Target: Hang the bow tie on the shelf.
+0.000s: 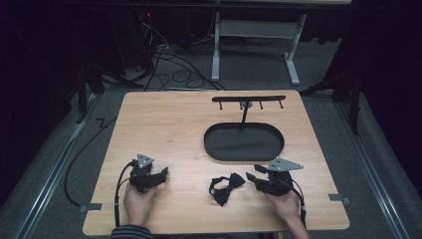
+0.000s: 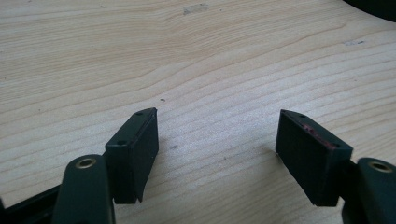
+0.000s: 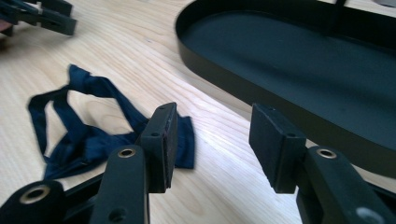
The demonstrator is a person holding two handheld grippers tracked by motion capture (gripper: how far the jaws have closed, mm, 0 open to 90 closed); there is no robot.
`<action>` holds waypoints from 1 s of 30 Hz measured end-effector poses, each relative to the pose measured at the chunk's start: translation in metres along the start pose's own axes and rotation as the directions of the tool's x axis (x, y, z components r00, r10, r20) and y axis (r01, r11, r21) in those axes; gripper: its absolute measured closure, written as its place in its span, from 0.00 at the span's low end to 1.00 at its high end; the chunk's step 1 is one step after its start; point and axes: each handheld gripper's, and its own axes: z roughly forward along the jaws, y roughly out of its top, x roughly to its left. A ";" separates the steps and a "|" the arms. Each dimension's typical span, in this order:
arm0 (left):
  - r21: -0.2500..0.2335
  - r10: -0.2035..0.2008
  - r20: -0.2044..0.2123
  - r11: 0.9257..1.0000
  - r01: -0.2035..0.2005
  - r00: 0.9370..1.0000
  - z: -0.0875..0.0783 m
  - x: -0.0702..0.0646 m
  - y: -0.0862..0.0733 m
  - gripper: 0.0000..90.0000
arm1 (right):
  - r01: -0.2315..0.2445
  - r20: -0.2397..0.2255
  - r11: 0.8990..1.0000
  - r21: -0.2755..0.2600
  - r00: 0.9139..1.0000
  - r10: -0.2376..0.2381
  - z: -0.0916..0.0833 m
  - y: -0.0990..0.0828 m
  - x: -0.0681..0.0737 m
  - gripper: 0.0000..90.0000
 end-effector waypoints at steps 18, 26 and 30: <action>0.000 0.000 0.000 1.000 0.000 1.000 0.000 0.000 0.000 0.34 | 0.098 -0.131 0.994 0.047 0.987 -0.091 0.033 0.015 0.029 0.66; 0.000 -0.001 0.000 1.000 0.001 1.000 0.000 0.000 0.000 0.34 | 0.121 -0.163 0.990 0.079 0.981 -0.107 0.044 0.016 0.036 0.71; 0.001 -0.001 0.001 1.000 0.001 1.000 0.000 0.000 0.000 0.34 | 0.140 -0.168 0.985 0.098 0.978 -0.122 0.049 0.015 0.036 0.77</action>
